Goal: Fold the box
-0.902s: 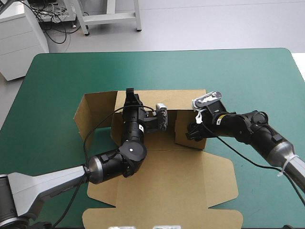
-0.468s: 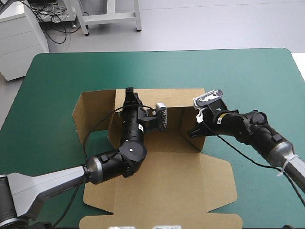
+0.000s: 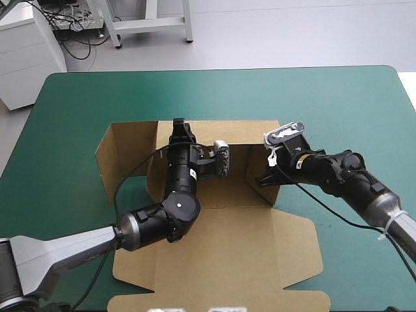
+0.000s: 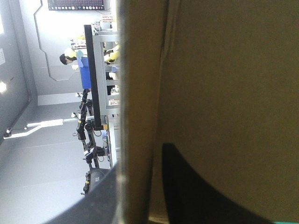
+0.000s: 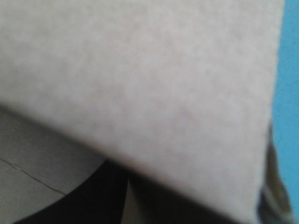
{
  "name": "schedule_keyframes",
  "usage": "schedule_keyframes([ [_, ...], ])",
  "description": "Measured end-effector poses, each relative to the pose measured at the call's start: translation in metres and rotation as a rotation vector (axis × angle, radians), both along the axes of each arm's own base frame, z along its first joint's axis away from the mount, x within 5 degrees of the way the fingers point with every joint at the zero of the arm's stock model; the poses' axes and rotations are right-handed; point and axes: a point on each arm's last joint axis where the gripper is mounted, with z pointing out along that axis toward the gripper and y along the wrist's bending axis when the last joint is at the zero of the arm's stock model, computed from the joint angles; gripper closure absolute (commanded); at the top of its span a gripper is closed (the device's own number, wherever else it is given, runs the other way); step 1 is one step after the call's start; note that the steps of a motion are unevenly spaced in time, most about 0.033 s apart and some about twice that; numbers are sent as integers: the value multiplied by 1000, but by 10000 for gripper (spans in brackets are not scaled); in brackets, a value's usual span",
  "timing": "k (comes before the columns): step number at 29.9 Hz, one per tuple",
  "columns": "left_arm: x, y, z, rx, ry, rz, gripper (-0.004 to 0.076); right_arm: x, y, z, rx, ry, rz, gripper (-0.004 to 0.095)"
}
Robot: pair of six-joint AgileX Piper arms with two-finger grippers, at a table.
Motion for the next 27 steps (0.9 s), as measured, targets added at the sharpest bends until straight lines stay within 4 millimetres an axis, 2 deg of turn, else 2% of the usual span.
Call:
schedule_keyframes([
  [3,0,-1,1,3,-6,-11,407,0,0,0,6,0,-2,926],
  [21,0,-1,2,-14,-16,-14,408,0,1,0,10,2,-2,921],
  [27,0,-1,2,-16,-16,-13,408,0,0,0,8,3,0,876],
])
